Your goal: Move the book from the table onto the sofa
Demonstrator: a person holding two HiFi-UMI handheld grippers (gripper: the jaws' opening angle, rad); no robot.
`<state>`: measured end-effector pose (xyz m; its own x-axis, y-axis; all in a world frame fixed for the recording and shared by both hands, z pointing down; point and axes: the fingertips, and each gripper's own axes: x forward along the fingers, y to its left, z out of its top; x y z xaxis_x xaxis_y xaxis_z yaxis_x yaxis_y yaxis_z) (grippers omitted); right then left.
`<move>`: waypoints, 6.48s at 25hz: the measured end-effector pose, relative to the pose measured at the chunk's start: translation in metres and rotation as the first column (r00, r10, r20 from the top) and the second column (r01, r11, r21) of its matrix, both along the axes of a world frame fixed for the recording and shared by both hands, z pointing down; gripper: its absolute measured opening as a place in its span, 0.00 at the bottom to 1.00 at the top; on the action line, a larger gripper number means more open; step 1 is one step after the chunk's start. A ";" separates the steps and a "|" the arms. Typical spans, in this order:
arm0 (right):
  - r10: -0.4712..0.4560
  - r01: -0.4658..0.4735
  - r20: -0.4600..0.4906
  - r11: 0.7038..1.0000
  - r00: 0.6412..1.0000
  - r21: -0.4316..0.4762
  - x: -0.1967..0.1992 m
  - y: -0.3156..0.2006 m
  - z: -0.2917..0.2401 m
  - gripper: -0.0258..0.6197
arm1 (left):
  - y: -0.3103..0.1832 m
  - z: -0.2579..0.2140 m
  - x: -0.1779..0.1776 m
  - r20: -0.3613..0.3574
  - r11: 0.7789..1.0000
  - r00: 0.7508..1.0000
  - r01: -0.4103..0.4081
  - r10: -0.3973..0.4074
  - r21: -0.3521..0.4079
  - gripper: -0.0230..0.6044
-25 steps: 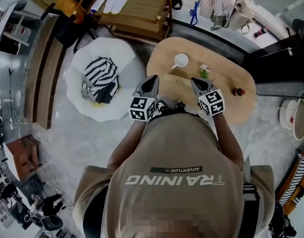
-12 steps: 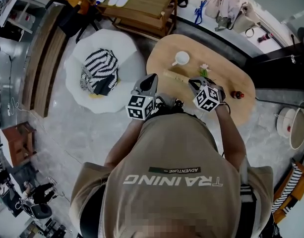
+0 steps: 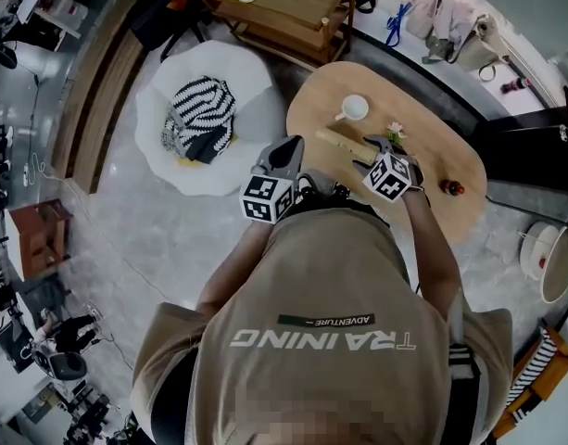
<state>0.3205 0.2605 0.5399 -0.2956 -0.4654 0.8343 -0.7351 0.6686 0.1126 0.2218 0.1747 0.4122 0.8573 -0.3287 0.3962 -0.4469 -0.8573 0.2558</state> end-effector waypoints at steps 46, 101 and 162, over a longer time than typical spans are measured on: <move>-0.043 0.014 -0.059 0.907 0.997 -0.421 0.000 -0.028 0.254 0.41 | -0.048 0.038 -0.004 0.146 0.989 0.986 0.093 -0.076 -0.112 0.02; -0.029 -0.196 0.492 0.896 0.870 0.399 -0.082 -0.120 -0.179 0.36 | -0.062 -0.026 -0.190 0.094 0.833 0.829 0.541 -0.552 0.117 0.02; 0.022 -0.086 0.401 0.986 0.916 0.144 -0.310 -0.393 -0.066 0.36 | -0.314 0.001 -0.427 0.022 0.747 0.748 0.664 -0.664 -0.036 0.02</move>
<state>0.0100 -0.1327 0.4737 -0.5580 -0.6043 0.5688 -0.7750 0.6245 -0.0968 -0.2057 -0.1397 0.4135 0.4254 -0.7980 0.4268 -0.9016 -0.3328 0.2764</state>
